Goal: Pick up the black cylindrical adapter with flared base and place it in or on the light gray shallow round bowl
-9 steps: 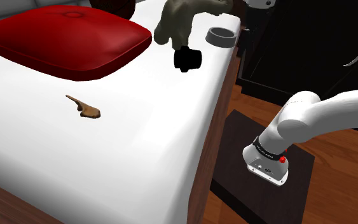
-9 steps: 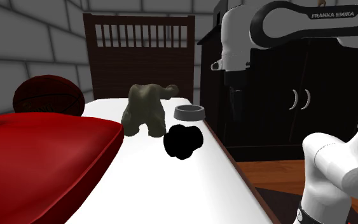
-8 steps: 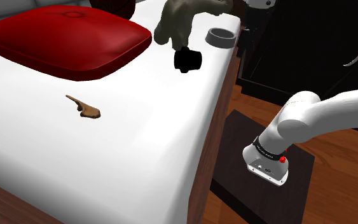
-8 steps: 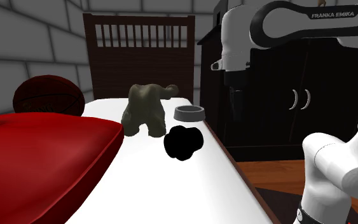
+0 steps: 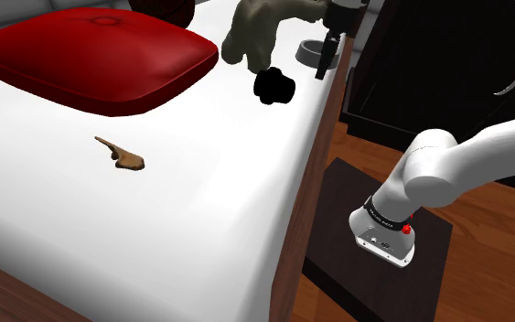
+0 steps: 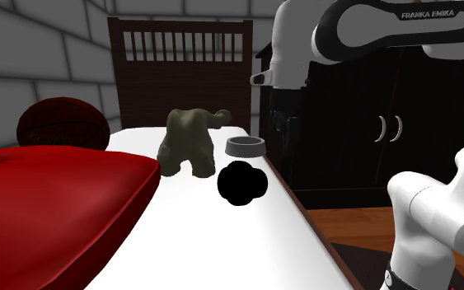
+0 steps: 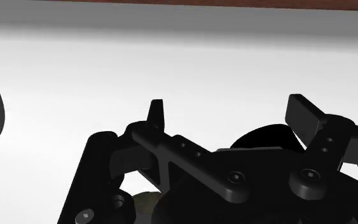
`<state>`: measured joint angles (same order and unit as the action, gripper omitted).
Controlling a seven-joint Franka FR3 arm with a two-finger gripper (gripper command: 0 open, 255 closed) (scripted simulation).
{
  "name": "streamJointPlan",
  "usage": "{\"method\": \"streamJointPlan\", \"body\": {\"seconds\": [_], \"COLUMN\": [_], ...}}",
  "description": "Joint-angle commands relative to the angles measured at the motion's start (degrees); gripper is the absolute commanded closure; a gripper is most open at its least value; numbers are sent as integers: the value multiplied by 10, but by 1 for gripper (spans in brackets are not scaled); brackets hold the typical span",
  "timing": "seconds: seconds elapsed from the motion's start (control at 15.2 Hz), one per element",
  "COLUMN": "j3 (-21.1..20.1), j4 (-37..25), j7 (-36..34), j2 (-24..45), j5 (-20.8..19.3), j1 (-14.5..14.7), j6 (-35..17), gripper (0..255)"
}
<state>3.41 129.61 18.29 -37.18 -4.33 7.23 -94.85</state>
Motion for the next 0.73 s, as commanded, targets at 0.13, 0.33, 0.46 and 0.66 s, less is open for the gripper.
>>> {"method": "streamJointPlan", "body": {"seconds": [0.13, 0.33, 0.46, 0.66], "j3": [-9, -16, -15, -15], "j4": [-21, -31, -16, 6], "j7": [68, 117, 117, 117], "j2": [29, 42, 43, 45], "j5": [13, 22, 22, 21], "j1": [46, 77, 77, 77], "j6": [-51, -82, -98, -121], "gripper": [0, 0, 0, 0]}}
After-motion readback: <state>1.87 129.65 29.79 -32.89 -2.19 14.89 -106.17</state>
